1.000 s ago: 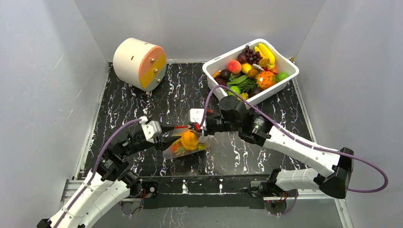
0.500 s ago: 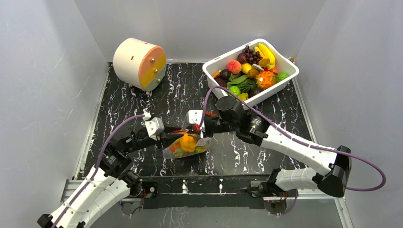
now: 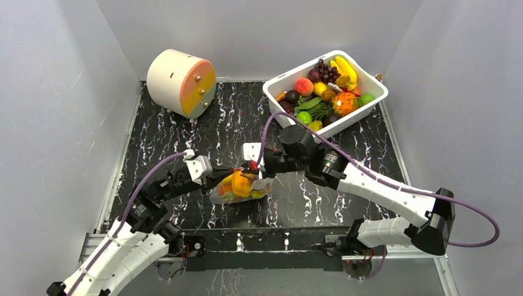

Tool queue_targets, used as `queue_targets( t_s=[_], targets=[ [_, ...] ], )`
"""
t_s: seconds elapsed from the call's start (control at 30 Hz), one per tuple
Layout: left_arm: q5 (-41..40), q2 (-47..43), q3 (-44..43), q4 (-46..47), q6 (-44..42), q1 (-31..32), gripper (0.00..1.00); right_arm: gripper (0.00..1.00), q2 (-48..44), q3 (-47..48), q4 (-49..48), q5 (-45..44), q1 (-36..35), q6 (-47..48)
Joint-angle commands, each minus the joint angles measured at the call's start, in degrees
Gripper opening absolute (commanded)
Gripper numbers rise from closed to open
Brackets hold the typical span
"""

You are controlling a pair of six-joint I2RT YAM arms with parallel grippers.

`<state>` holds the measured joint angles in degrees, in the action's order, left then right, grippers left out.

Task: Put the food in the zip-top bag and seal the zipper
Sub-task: Zip the zipper food storage bag at the center of the board.

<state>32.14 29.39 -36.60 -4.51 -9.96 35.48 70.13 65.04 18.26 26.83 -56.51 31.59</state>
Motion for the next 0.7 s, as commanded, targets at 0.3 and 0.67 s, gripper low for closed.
queue_targets(
  t_s=[0.3,0.67],
  targets=[
    [-8.4,-3.4,-7.3,-8.1,-6.1,0.2,0.0,0.0,-3.5,-0.4,3.6,-5.4,4.1,1.3],
    [-9.7,-4.8,-5.5,-7.9,-5.4,0.2,0.0,0.0,-6.9,-2.2,9.2,-10.8,7.1,2.5]
  ],
)
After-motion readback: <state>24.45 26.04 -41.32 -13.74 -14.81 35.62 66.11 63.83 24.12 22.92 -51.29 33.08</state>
